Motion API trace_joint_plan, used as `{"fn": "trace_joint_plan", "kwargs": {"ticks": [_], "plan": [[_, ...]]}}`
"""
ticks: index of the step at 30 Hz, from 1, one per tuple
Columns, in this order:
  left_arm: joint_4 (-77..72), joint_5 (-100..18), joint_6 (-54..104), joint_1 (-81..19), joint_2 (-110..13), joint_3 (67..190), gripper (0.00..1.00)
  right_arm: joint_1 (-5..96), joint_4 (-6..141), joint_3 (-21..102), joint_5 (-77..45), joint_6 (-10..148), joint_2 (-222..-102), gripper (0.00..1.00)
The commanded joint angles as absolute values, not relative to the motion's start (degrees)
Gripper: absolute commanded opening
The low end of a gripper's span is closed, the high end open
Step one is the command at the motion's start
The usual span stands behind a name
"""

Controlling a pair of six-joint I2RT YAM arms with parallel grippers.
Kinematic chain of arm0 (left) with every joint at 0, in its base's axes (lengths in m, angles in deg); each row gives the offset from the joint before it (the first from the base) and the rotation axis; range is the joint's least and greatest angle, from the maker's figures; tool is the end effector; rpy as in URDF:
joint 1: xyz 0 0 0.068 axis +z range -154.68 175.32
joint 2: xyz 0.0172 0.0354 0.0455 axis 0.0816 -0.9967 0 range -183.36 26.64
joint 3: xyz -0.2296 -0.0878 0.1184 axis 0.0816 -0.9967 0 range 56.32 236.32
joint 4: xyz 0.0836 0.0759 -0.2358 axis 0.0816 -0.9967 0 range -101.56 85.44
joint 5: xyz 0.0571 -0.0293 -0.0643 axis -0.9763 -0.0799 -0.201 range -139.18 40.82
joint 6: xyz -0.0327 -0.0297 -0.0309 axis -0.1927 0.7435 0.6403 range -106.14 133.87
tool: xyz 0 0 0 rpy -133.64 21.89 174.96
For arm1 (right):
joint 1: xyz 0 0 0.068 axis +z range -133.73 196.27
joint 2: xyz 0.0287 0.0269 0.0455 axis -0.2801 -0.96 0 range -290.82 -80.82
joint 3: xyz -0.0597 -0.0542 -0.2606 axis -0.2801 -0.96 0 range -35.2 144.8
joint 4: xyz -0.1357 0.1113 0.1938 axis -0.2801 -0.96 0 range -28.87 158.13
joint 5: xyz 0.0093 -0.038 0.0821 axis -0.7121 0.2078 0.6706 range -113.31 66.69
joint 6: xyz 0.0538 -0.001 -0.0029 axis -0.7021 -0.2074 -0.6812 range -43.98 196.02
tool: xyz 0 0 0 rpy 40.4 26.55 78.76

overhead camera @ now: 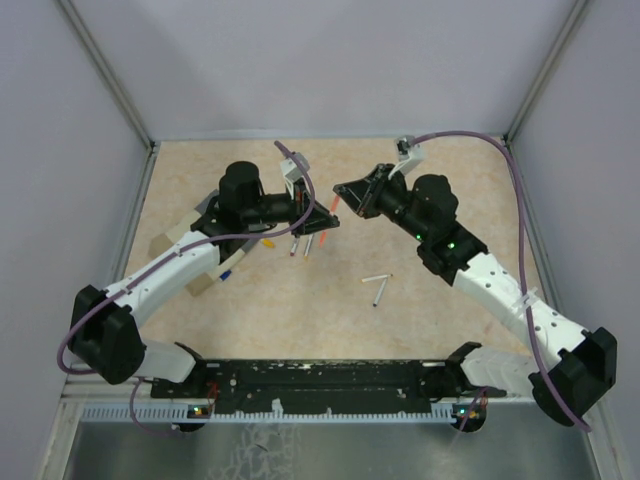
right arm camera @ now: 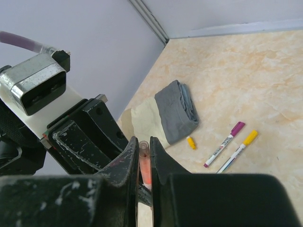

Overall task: Insert the pens into the pen caps
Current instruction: Press the pen cap onto the pen.

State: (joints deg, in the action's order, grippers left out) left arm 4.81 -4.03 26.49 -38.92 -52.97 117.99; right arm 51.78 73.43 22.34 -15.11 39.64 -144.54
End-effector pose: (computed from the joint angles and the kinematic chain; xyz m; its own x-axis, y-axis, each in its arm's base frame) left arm 0.2519 -0.2019 0.3400 -0.3336 0.0406 -0.9418 0.9258 0.2024 -0.3192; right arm 0.2106 0.1566 0.3819 -0.4201 0.4214 -0.8037 -0.5490 0.5872 0.5948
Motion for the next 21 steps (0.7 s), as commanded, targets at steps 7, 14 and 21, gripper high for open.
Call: {"fn": "trace_joint_plan", "kwargs": {"ticks": [7, 14, 21], "plan": [[8.8, -4.15, 30.03, -38.78, -53.49, 120.26, 0.0, 52.17, 73.31, 23.57, -13.57, 44.69, -145.16, 0.0], [9.3, -5.9, 29.74, -38.94, -52.7, 121.74, 0.0, 55.46, 67.71, 24.2, -16.32, 49.04, -145.43, 0.0], [9.06, -7.62, 28.36, -39.36, -52.64, 123.48, 0.0, 60.46, 67.04, 16.77, -16.45, 47.62, -144.66, 0.0]]}}
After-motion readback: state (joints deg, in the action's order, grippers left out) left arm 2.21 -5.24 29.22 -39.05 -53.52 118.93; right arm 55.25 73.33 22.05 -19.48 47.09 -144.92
